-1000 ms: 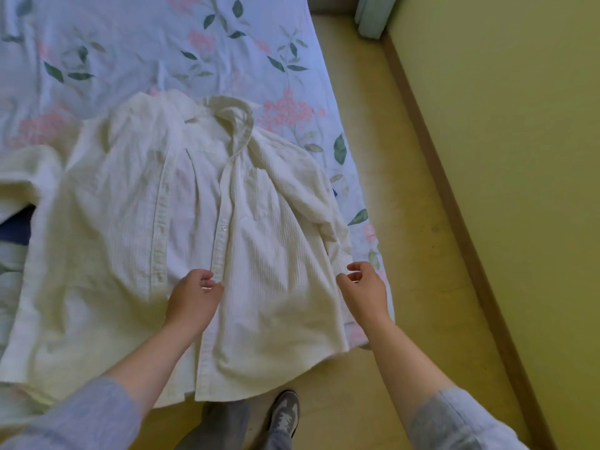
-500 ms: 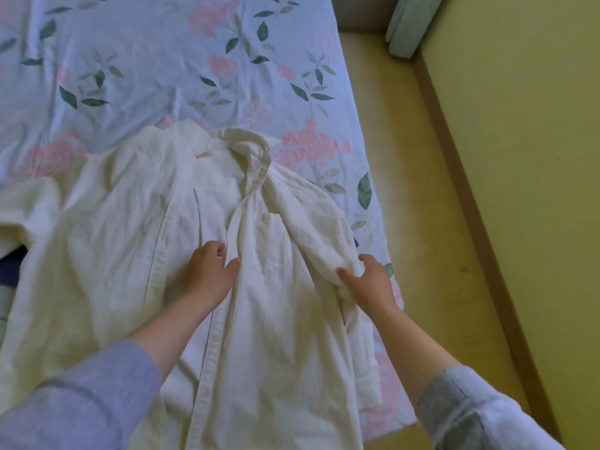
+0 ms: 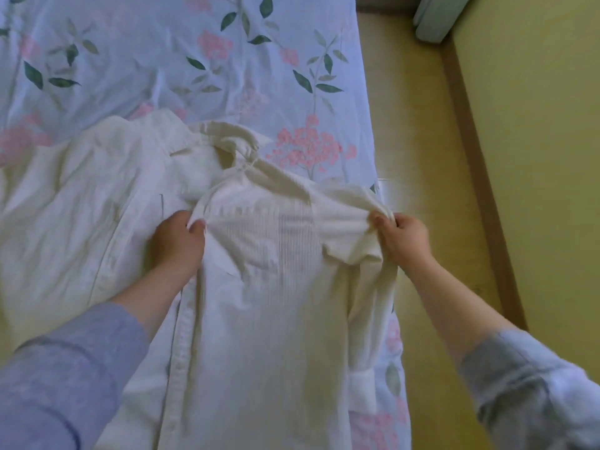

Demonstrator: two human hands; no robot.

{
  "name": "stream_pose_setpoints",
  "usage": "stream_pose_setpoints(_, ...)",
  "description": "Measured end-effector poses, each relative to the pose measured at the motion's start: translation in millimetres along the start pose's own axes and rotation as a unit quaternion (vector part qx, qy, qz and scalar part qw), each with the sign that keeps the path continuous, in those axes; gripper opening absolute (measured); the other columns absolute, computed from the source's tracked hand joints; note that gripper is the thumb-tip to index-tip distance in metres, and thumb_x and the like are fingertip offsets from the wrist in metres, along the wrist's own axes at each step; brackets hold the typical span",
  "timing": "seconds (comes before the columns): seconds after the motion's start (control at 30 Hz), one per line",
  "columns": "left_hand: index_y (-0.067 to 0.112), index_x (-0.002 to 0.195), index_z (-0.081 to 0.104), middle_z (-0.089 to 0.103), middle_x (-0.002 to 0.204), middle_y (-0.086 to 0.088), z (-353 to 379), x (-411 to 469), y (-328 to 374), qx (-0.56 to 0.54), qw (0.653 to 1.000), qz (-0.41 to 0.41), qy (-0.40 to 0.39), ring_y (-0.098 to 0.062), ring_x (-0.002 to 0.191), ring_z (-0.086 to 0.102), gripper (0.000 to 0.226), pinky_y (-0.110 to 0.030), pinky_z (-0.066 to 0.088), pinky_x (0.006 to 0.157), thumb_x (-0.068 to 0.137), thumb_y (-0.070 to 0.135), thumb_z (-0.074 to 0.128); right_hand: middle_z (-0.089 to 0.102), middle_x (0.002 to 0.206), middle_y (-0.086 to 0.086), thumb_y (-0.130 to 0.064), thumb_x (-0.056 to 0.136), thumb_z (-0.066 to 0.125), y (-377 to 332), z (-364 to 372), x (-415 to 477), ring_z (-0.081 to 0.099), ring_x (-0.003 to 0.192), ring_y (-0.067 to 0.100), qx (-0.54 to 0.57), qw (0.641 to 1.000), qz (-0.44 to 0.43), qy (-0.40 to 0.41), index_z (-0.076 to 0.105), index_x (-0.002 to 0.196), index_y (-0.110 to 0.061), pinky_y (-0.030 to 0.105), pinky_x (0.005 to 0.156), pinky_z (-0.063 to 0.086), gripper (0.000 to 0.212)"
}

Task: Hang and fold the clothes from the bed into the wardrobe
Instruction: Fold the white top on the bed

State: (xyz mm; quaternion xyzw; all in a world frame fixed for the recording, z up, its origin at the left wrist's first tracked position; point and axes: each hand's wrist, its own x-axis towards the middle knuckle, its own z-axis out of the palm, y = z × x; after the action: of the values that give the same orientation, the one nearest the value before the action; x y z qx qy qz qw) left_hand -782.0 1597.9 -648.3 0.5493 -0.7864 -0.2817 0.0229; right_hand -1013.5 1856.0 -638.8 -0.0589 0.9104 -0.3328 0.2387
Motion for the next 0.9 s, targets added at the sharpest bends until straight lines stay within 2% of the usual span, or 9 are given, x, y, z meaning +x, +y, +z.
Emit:
stream_pose_setpoints(0.1,0.007,0.087,0.052,0.056,0.088,-0.014,-9.3,10.1,-1.5,0.011,0.999,-0.013,0.045,-0.031,0.079,0.051,0.025,-0.035,0.036,0.068,0.1,0.026,0.043,0.05,0.055,0.005,-0.038,0.093,0.058,-20.2,-8.6,29.5,0.046,0.056,0.024,-0.091,0.996,-0.012,-0.008,0.05,0.058,-0.01,0.031,0.048,0.03,0.045)
stream_pose_setpoints(0.2,0.004,0.093,0.047,0.058,0.1,-0.022,-8.7,15.1,-1.8,0.037,0.999,-0.026,0.027,-0.036,0.088,0.053,0.023,-0.036,0.036,0.072,0.102,0.024,0.038,0.046,0.055,0.001,-0.036,0.098,0.051,-21.7,4.4,34.7,0.043,0.052,0.02,-0.148,0.988,0.031,-0.024,0.044,0.056,-0.016,0.029,0.047,0.025,0.047)
stream_pose_setpoints(0.43,0.001,0.104,0.048,0.057,0.104,-0.024,-1.0,24.2,-11.0,0.042,0.998,-0.036,0.027,-0.034,0.087,0.051,0.024,-0.036,0.033,0.071,0.104,0.021,0.035,0.06,0.079,0.012,-0.029,0.1,0.045,1.6,9.0,24.9,0.06,0.08,0.033,-0.135,0.976,0.105,0.133,0.06,0.076,-0.011,0.034,0.065,0.044,0.034)
stream_pose_setpoints(0.5,0.0,0.102,0.047,0.056,0.101,-0.024,1.3,24.4,-14.6,0.043,0.998,-0.03,0.031,-0.03,0.081,0.047,0.024,-0.036,0.033,0.069,0.104,0.021,0.035,0.061,0.103,0.013,-0.028,0.099,0.049,2.8,9.0,19.8,0.059,0.096,0.032,-0.15,0.967,0.086,0.19,0.064,0.1,-0.011,0.04,0.078,0.049,0.023)
stream_pose_setpoints(0.57,0.001,0.101,0.047,0.057,0.1,-0.024,1.8,23.4,-15.2,0.034,0.999,-0.031,0.026,-0.029,0.079,0.046,0.025,-0.037,0.033,0.068,0.103,0.023,0.037,0.061,0.102,0.005,-0.028,0.096,0.054,0.6,14.0,4.1,0.059,0.089,0.024,-0.123,0.966,0.01,0.227,0.058,0.106,-0.015,0.038,0.074,0.047,0.016)
stream_pose_setpoints(0.67,0.0,0.121,0.05,0.059,0.113,-0.021,-1.0,18.8,-13.6,0.021,0.999,-0.033,-0.015,-0.036,0.094,0.056,0.043,-0.035,0.037,0.073,0.098,0.036,0.049,0.06,0.07,-0.006,-0.032,0.094,0.057,2.4,35.2,-31.1,0.056,0.061,0.016,-0.103,0.984,-0.097,0.109,0.055,0.084,-0.019,0.03,0.055,0.042,0.017)
stream_pose_setpoints(0.73,0.001,0.13,0.049,0.059,0.122,-0.02,-1.9,13.4,-15.2,0.017,0.998,-0.038,-0.036,-0.038,0.107,0.057,0.049,-0.034,0.038,0.076,0.096,0.036,0.054,0.059,0.063,-0.008,-0.034,0.092,0.058,8.3,51.2,-53.6,0.056,0.058,0.015,-0.1,0.988,-0.114,0.016,0.059,0.079,-0.017,0.03,0.053,0.043,0.022)
stream_pose_setpoints(0.8,0.007,0.126,0.052,0.061,0.119,-0.018,-4.8,9.0,-20.9,0.014,0.999,-0.039,-0.023,-0.038,0.105,0.058,0.038,-0.034,0.038,0.076,0.098,0.031,0.052,0.063,0.077,-0.004,-0.033,0.092,0.058,14.2,65.2,-68.6,0.06,0.072,0.019,-0.135,0.985,-0.108,-0.029,0.063,0.09,-0.015,0.033,0.061,0.048,0.019)
stream_pose_setpoints(0.9,0.009,0.125,0.05,0.059,0.121,-0.018,-11.3,8.1,-31.5,-0.006,0.998,-0.043,0.034,-0.038,0.108,0.056,0.029,-0.034,0.036,0.078,0.1,0.024,0.045,0.057,0.108,0.004,-0.038,0.09,0.059,19.2,80.6,-75.6,0.055,0.102,0.025,-0.173,0.982,-0.044,-0.062,0.057,0.115,-0.009,0.036,0.08,0.047,0.038)
